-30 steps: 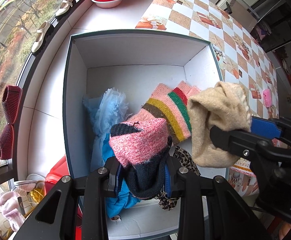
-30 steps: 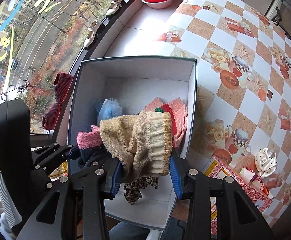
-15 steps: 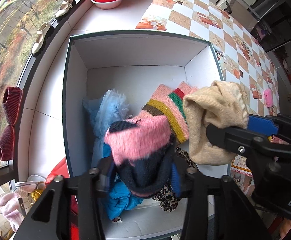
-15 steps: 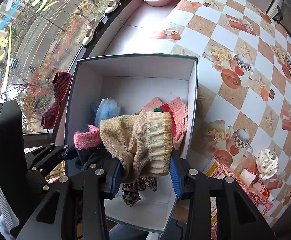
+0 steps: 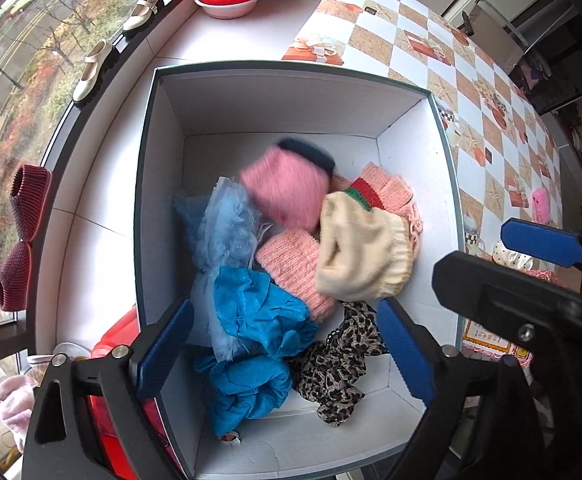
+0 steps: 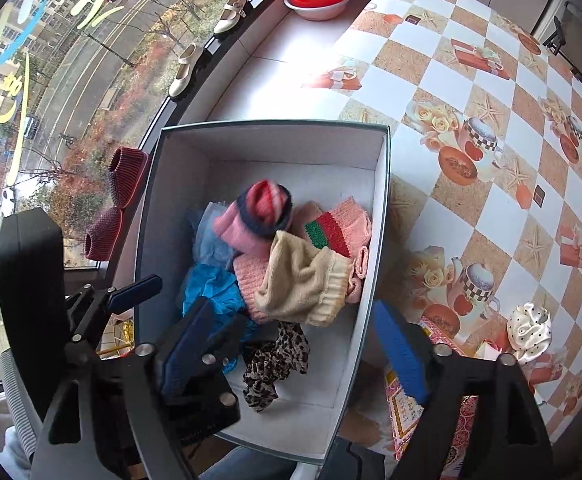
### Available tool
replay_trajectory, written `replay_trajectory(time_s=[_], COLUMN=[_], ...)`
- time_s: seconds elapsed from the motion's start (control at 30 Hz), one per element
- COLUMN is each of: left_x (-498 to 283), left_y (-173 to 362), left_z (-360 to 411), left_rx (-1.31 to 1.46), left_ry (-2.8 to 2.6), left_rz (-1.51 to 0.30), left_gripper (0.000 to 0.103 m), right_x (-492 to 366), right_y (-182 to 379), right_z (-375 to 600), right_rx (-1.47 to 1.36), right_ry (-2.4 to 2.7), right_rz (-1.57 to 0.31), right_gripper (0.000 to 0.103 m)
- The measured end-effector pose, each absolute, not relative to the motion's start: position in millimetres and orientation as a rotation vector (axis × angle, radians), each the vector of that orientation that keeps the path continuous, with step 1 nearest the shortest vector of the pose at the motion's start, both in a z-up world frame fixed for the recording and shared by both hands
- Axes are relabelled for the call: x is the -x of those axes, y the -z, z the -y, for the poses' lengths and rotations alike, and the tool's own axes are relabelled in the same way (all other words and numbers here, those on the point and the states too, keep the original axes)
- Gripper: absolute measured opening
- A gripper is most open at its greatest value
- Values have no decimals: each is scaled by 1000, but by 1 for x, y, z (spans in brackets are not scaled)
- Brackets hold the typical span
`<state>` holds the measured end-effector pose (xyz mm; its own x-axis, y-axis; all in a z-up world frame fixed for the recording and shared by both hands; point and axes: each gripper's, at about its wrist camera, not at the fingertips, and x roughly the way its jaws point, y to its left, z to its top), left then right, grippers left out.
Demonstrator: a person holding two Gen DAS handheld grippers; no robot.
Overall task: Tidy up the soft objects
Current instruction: 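Move both tools back over the items on the table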
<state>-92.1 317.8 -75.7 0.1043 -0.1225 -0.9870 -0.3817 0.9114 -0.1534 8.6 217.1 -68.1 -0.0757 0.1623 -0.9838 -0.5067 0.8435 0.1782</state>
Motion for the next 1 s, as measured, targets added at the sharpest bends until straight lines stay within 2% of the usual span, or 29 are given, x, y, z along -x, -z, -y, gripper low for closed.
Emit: replay_trajectory(time_s=[0.17,0.27,0.67,1.0], left_x=[93,95,98,85], left_y=[74,73,62,34], left_z=[-320,-321,-317,-302], left_rx=[431,437,419,367], left_ry=[-207,-210,-209,-179], left_rz=[-1464,-1469,-1486,-1459], left_gripper=[94,94,94,94], right_x=[-10,-10,-11,-26], right_y=[64,62,48,11], right_z=[-216,-214,-210,-182], right_rx=[281,278,245,154], right_ry=[-554,-544,-554,-528], right_rz=[-1543,-1534,-1515,-1452], right_gripper=[84,103,103,103])
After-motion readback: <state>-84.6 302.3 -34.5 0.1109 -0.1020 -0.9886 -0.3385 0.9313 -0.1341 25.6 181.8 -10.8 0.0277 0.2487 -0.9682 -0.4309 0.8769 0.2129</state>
